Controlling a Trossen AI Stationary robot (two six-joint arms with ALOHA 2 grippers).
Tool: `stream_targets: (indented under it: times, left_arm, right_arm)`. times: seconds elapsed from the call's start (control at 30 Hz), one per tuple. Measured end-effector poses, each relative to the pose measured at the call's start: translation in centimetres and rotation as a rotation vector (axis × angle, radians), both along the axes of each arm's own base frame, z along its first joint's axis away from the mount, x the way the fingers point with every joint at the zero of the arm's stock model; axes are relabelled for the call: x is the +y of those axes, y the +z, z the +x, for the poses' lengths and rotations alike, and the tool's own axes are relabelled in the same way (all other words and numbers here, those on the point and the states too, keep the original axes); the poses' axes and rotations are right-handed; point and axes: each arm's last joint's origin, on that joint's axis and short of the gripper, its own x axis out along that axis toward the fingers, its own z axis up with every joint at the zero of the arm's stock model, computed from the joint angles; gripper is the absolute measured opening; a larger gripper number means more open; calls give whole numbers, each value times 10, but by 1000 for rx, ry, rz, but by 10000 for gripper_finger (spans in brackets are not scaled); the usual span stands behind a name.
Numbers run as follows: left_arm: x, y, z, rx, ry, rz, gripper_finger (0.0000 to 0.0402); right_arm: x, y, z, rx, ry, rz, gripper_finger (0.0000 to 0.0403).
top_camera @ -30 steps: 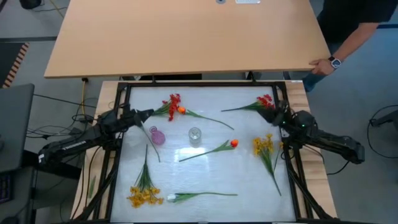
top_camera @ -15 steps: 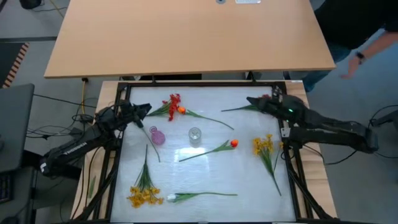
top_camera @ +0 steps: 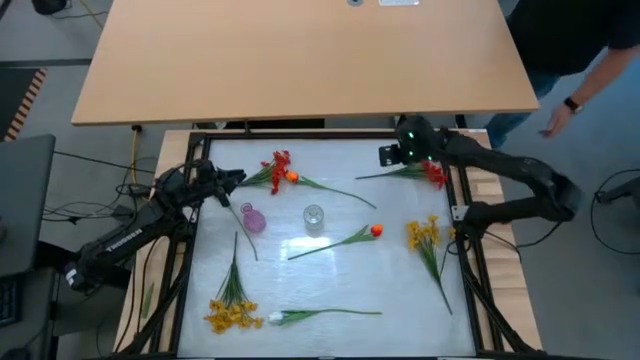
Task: Sort flowers into vase by color
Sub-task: Put the right red flowers into the violet vase
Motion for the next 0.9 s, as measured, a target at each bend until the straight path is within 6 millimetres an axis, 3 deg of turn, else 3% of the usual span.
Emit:
stream_targets:
  times: [0.17, 0.3, 0.5, 0.9]
  left_arm:
    - [1, -1, 1, -24, 5, -80, 100]
    - [1, -2, 1, -25, 5, -88, 100]
    - [1, -2, 1, -24, 6, -89, 100]
    - [0, -2, 2, -34, -23, -111, 100]
  right_arm:
    - [-13, -23, 2, -6, -92, 313, 93]
    - [-11, -31, 5, 39, -175, 349, 129]
    - [-6, -40, 9, 64, -556, 384, 174]
    - [-17, -89, 26, 82, -1045, 514, 169]
